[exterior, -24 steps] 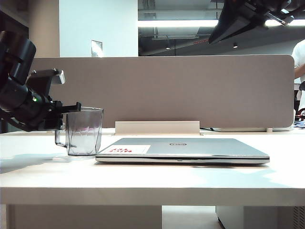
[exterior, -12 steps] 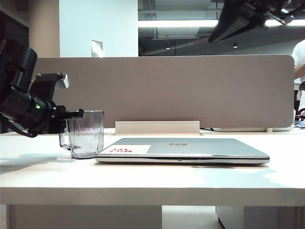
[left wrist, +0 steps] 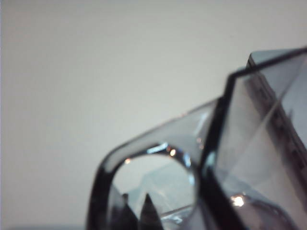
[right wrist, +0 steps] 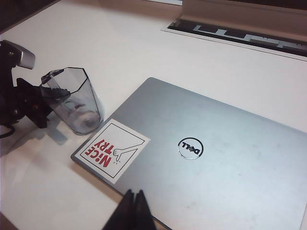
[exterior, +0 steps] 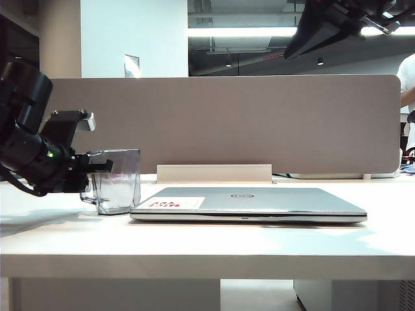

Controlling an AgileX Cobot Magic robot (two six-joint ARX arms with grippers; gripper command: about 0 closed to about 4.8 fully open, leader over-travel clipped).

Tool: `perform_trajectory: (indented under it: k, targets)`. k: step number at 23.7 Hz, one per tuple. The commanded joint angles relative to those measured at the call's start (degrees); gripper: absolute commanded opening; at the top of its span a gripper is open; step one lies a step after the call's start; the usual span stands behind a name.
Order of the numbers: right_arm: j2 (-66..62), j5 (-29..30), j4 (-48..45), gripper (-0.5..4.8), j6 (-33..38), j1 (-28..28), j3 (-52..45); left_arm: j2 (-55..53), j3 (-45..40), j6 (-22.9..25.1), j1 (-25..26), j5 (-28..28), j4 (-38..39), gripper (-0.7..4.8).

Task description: Pick up the water cup and place it on the left side of the laptop.

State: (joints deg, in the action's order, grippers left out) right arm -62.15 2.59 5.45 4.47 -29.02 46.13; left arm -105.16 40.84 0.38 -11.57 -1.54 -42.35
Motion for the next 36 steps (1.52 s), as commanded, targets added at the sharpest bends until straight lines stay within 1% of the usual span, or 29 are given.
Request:
perform_trajectory:
  k: [1, 6, 10, 12, 19, 25, 26, 27, 29, 32, 33, 36]
  targets:
    - [0.2, -0.1, -1.0, -0.05, -0.2, 0.0, 0.2, 0.4, 0.1, 0.3, 0.0, 0.1, 0.1, 0.30]
    - [0.2, -0.1, -1.0, -0.05, -0.2, 0.0, 0.2, 0.5, 0.1, 0.3, 0.0, 0.3, 0.3, 0.32]
    - [0.2, -0.1, -1.0, -0.05, -0.2, 0.0, 0.2, 1.9, 0.1, 0.3, -0.1, 0.6, 0.6, 1.23]
    - [0.2, -0.1, -1.0, -0.06, -0.2, 0.0, 0.2, 2.9, 0.1, 0.3, -0.1, 0.6, 1.5, 1.23]
    - [0.2, -0.1, -1.0, -0.05, -0.2, 0.0, 0.2, 5.8, 0.1, 0.3, -0.1, 0.7, 9.8, 1.23]
    - [0.2, -0.2, -0.9, -0.06, 0.1, 0.0, 0.2, 14.6, 0.1, 0.4, -0.1, 0.3, 23.2, 1.23]
    - [0.2, -2.3, -0.5, -0.05, 1.7, 0.0, 0.2, 17.6, 0.1, 0.0, -0.1, 0.3, 27.1, 1.23]
    - [0.2, -5.0, -0.5, -0.05, 2.4, 0.0, 0.0, 20.3, 0.0, -0.2, -0.1, 0.3, 29.2, 1.23]
    - [0.2, -6.8, -0.5, -0.05, 2.4, 0.0, -0.6, 25.1, -0.8, -0.2, -0.3, 0.5, 30.8, 1.23]
    - [1.3, -7.8, -0.8, -0.05, 2.4, 0.2, -3.3, 32.2, -4.2, -0.2, -0.3, 0.5, 31.1, 1.21]
    - [2.6, -9.4, -1.0, -0.05, 2.4, 0.2, -5.5, 35.5, -6.4, -0.4, -0.3, 0.5, 31.1, 1.21]
    - [5.8, -12.9, -2.3, -0.05, 2.9, 0.2, -10.2, 40.7, -10.3, -1.4, -0.3, 0.3, 30.7, 1.21]
